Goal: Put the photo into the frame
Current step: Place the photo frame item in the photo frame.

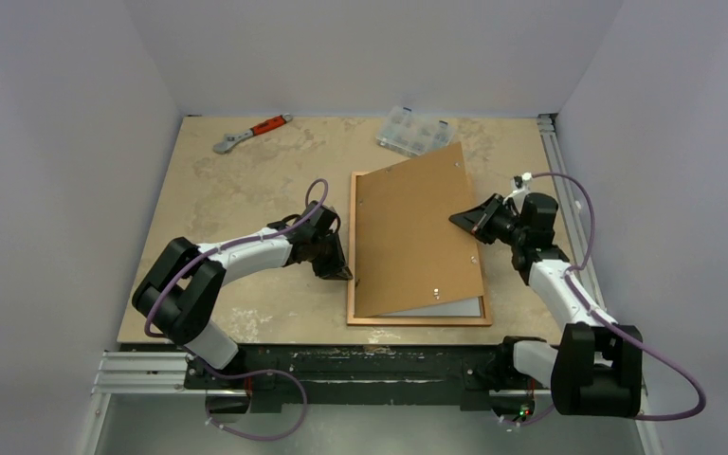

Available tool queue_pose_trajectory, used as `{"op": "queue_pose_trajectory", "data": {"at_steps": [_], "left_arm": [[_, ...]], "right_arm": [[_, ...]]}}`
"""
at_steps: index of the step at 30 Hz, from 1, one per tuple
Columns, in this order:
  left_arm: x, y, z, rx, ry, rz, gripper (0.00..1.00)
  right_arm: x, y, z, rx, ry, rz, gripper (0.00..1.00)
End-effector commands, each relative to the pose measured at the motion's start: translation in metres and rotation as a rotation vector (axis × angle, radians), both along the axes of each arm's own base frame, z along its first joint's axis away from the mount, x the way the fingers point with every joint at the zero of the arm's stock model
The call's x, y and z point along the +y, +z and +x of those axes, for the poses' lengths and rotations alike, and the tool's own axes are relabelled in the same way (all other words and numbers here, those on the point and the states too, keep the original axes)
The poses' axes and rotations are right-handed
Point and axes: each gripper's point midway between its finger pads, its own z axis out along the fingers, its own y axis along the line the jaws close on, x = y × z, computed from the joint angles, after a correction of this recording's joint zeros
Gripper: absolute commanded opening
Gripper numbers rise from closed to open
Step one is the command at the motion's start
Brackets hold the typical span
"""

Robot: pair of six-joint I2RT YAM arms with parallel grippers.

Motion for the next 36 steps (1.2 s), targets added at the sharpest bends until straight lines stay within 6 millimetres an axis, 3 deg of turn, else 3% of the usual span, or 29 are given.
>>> {"op": "queue_pose_trajectory", "data": {"at_steps": [1,9,15,19,28,36], "left_arm": [[0.013,-0.023,-0.006,0.015,-0.019,0.097,0.02],[0.012,-0.022,-0.005,0.015,-0.020,0.096,0.02],[0.012,-0.020,-0.005,0.013,-0.020,0.096,0.03],[0.014,-0.017,-0.004,0.006,-0.014,0.101,0.03],[0.017,-0.006,-0.003,-0.024,-0.005,0.106,0.02],[0.019,0.006,0.000,-0.060,-0.001,0.098,0.03]], "right_arm": [[0.002,-0.011,-0.005,-0.031,0.030,-0.053,0.00],[-0.003,-0.038,-0.014,0.021,0.034,-0.106,0.00],[-0.014,-0.046,-0.013,0.040,0.023,-0.195,0.01],[-0.020,-0.048,-0.009,0.043,0.016,-0.246,0.21],[-0.032,-0.062,-0.008,0.094,0.012,-0.335,0.55],[-0.029,-0.062,-0.002,0.102,0.045,-0.337,0.65]]}}
